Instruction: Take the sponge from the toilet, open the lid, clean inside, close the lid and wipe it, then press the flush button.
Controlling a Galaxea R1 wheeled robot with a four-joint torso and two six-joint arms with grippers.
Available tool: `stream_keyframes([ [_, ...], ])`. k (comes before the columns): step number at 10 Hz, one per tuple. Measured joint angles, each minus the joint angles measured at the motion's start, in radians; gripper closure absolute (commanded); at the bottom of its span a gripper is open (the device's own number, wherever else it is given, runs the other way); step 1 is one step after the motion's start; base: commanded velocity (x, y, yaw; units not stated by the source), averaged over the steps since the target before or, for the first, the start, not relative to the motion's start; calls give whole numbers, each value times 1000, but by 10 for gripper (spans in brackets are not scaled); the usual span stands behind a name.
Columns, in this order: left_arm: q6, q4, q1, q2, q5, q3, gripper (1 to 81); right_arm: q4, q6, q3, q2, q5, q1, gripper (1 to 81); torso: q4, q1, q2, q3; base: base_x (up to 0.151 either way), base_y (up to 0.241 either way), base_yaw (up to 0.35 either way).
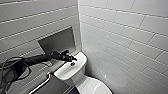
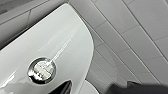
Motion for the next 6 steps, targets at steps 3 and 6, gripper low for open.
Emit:
stream_keyframes([
  [3,-2,34,-28,58,38,-101,10,0,2,4,-4,5,4,811,0,0,0,-66,0,0,0],
  [6,-2,51,-47,85,74,-136,10,0,2,10,-8,9,13,811,0,1,1,-95,0,0,0],
])
